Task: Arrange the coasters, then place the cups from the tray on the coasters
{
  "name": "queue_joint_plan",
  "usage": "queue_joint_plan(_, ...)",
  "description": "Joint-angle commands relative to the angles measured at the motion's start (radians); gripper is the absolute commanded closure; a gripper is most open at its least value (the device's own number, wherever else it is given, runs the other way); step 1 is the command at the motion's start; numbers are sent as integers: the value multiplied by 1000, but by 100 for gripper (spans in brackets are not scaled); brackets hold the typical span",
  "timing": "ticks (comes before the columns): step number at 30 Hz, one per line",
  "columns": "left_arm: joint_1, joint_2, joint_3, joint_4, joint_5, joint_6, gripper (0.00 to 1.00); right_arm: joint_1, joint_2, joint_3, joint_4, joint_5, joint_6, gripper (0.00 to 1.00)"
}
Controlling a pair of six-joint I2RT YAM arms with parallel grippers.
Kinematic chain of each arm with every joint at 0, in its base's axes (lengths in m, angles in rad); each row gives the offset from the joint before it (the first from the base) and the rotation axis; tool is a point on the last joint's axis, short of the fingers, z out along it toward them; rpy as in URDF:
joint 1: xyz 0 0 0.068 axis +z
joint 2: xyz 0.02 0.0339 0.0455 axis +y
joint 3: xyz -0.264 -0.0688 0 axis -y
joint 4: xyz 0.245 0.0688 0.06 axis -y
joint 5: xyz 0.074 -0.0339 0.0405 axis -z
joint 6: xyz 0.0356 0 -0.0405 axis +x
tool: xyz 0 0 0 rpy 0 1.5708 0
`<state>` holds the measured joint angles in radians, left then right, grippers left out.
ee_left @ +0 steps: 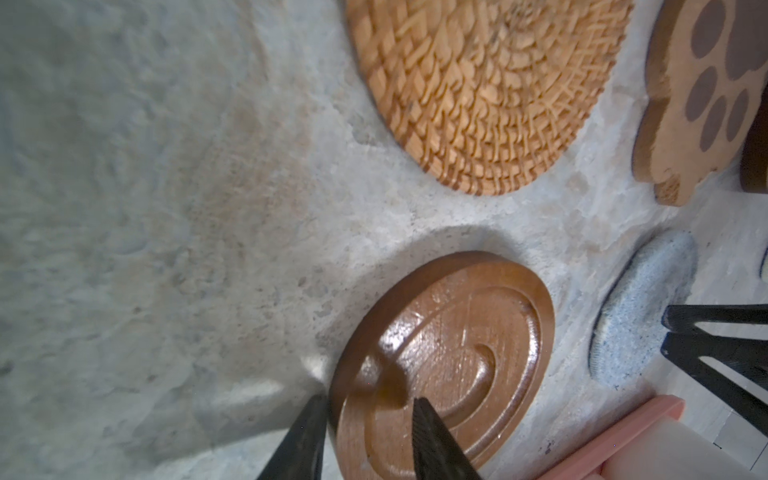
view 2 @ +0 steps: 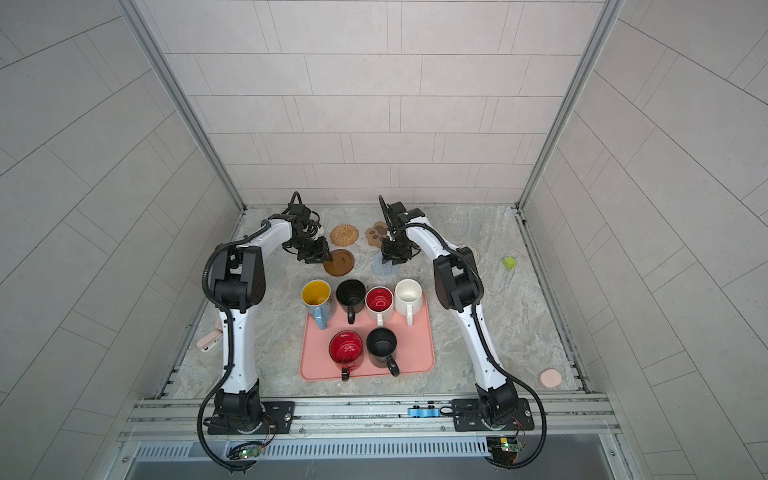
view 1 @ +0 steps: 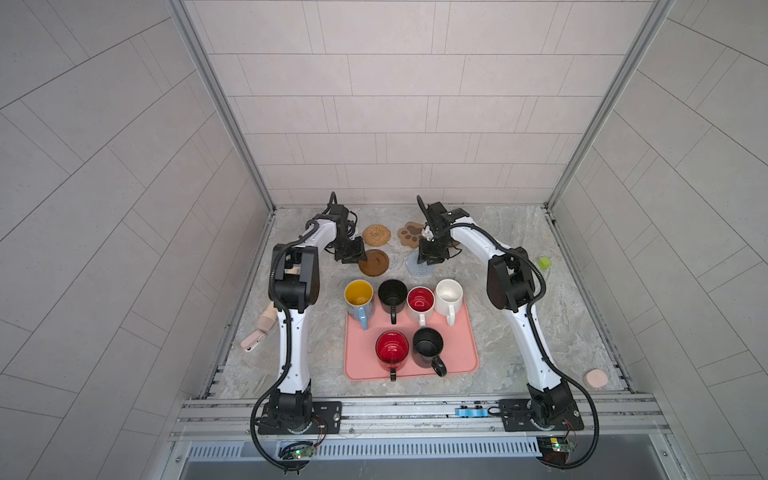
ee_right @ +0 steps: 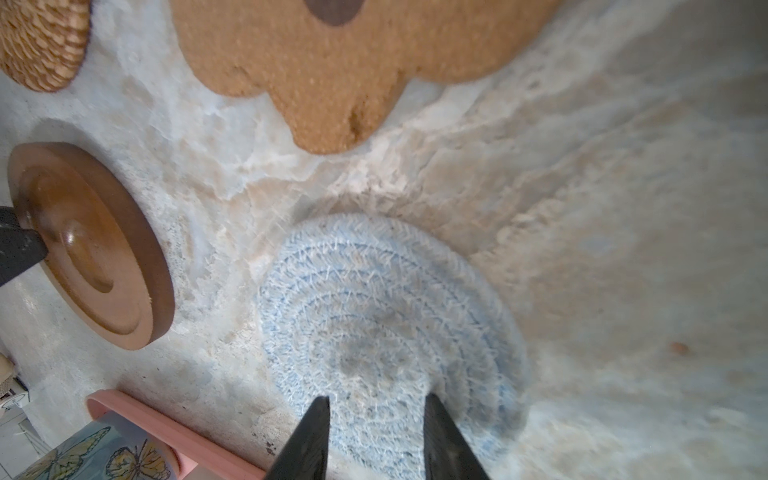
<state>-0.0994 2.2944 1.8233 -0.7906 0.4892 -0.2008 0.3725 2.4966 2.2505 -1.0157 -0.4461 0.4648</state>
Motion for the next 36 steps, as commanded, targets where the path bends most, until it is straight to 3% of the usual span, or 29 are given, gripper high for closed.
queue_joint_plan(1,-5,-35,-28,-58,-30,20,58,11,50,3,-35,0,10,60)
queue_joint_plan(12,-5,-105,9,-12,-29,-45,56,11,61,12,-5,-18,35,60)
queue_joint_plan(36,-17,-23,124,16,13,-87,49,11,50,53,-35,-16,28,59)
